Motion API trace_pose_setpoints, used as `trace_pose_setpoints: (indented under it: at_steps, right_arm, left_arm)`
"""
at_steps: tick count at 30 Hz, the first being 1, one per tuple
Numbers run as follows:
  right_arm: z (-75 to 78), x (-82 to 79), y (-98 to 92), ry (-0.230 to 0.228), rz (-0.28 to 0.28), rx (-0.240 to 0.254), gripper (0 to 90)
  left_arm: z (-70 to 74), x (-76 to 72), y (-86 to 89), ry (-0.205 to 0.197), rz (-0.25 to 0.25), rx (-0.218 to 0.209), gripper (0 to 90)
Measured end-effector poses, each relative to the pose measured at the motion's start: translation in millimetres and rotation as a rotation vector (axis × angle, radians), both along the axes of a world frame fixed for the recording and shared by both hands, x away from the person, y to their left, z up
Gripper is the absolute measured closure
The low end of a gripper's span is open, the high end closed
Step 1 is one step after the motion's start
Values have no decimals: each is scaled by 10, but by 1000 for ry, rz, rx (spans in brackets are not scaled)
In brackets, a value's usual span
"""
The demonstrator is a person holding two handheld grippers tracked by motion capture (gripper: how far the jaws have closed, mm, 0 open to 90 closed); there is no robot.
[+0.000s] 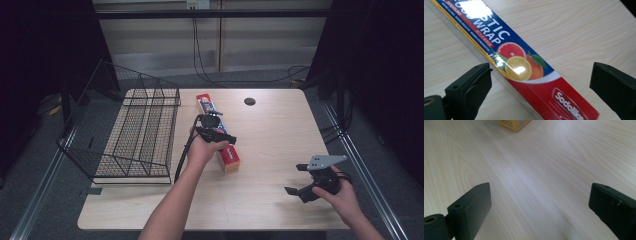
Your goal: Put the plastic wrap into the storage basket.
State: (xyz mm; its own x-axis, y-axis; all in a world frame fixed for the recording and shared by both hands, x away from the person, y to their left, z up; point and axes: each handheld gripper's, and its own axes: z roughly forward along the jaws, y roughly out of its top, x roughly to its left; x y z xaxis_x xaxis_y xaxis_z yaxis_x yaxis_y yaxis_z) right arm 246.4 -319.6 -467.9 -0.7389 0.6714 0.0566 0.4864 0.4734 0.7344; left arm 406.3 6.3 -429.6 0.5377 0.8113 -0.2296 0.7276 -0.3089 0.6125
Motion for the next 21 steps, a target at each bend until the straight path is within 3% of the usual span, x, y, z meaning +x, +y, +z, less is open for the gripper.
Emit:
trace_pose_setpoints:
  at_steps: [4, 7, 13, 21]
  right_arm:
    - [-1, 2, 2, -1, 1, 0, 45]
    - [-6, 5, 6, -3, 9, 0, 45]
    - [0, 0, 12, -2, 7, 1, 45]
    - [-9, 6, 13, 0, 12, -2, 46]
  left_arm:
    - [-13, 81, -22, 5, 22, 6, 47]
    - [-30, 143, -25, 15, 27, 38, 53]
    - [-96, 249, -32, 25, 97, 28, 61]
    - [-172, 344, -69, 38, 125, 64, 64]
